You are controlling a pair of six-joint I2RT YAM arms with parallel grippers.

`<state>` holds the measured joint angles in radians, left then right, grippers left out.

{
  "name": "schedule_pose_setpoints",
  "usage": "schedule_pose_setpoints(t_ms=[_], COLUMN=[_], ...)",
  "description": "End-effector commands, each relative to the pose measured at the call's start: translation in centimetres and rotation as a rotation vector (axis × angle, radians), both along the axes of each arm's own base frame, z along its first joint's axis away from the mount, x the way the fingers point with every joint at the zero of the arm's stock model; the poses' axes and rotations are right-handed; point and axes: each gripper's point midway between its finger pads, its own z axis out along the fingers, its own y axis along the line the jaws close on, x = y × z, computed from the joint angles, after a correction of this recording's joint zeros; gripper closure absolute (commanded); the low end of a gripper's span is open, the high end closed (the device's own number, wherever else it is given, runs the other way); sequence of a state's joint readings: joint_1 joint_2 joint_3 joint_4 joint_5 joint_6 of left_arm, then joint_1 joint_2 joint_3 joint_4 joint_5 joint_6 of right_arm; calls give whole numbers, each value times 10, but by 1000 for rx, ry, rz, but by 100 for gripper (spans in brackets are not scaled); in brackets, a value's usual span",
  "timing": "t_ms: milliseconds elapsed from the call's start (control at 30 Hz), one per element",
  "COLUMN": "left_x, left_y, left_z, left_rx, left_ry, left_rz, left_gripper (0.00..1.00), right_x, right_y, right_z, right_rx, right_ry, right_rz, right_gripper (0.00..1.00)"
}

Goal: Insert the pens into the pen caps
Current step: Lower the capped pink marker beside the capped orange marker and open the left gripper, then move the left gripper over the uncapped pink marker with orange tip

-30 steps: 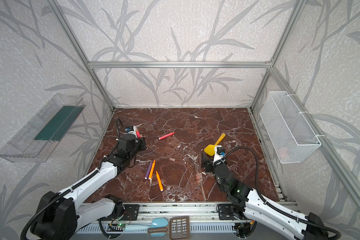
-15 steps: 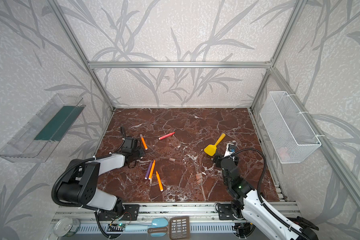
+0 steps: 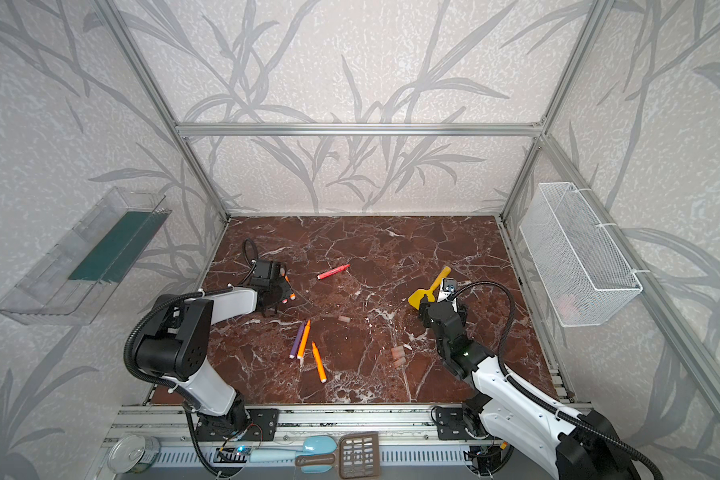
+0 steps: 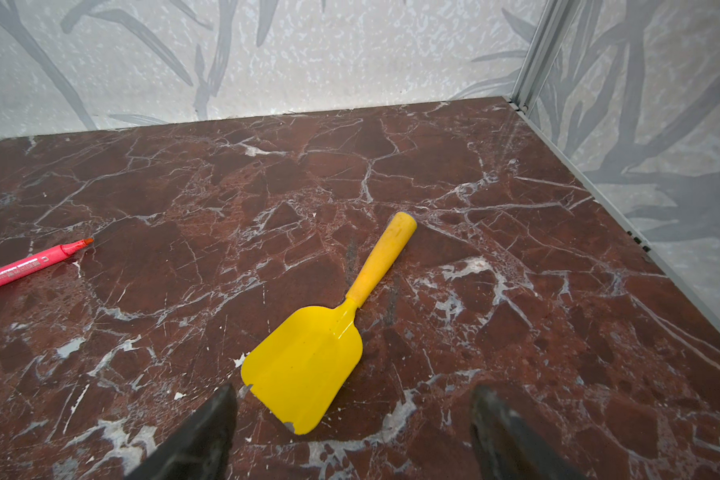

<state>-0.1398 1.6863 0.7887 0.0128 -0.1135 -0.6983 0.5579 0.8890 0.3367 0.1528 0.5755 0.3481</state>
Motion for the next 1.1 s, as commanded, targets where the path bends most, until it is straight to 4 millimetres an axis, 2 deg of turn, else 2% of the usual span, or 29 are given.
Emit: schedule_pose_setpoints(t_ms=[0,133,300,500,600,733,867,967,1067], left_x=[-4,0,2,-3,-9,-12,-5,3,14], left_y=[10,9,5,4,-5,-34,-85,-116,-135], left_z=[9,16,30,70,88,109,128,129,127], left_rx=[26,33,26,43,39,46,97,84,61], left_ry=[17,12,-6,-77,-126,-184,-313,-335,-327], left_rz=[48,28,1,-51,-120,-268,-467,-591,-672], left_gripper=[76,67,62,57,53,46,37,33,31], right_x=[0,-2,-3,-3,-4,-3,-5,-5,-4], right_y=[-2,-4,-4,-4,-4,-3,-2,-3,-3], right_z=[8,8,10,8,9,8,8,9,8], right_rx=[23,29,35,33,37,35,40,41,40], right_ry=[-40,-48,-58,-50,-55,-49,-39,-54,-50], right_rz=[-12,-13,-14,-10,-10,-6,5,-3,-1], right_gripper=[14,14,14,14,14,14,14,14,14])
